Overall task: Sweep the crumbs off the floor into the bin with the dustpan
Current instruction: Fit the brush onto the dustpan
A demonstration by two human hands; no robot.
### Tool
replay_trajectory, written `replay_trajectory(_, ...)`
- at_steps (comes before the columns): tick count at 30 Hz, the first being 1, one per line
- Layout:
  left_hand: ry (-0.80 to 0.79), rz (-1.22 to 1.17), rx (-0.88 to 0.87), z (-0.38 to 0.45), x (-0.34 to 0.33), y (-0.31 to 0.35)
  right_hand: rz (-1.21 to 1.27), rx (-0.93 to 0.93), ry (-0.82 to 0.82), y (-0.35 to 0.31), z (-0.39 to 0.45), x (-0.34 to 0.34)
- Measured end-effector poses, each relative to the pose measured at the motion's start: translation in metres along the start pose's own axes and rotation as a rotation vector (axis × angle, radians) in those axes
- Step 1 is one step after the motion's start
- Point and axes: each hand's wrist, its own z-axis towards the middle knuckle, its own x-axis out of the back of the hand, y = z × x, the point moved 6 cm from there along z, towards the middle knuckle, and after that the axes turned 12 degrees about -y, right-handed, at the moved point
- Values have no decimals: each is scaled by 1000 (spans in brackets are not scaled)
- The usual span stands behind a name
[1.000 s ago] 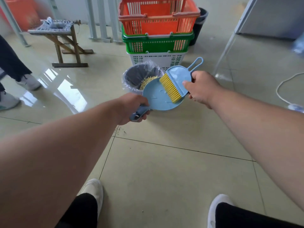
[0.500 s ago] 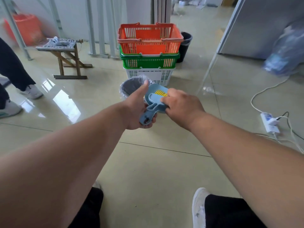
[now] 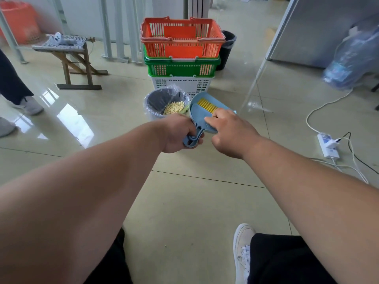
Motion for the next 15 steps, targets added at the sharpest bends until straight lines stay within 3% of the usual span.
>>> replay_trajectory(5, -58, -67, -37, 8, -5, -7, -10, -45, 61, 12, 1, -6)
replay_trajectory(11, 202, 14, 40, 27, 4, -34, -72, -44, 136, 27, 2, -27)
replay_trajectory(15, 240, 75, 101, 42, 3, -56, -91, -76, 133, 34, 7, -57)
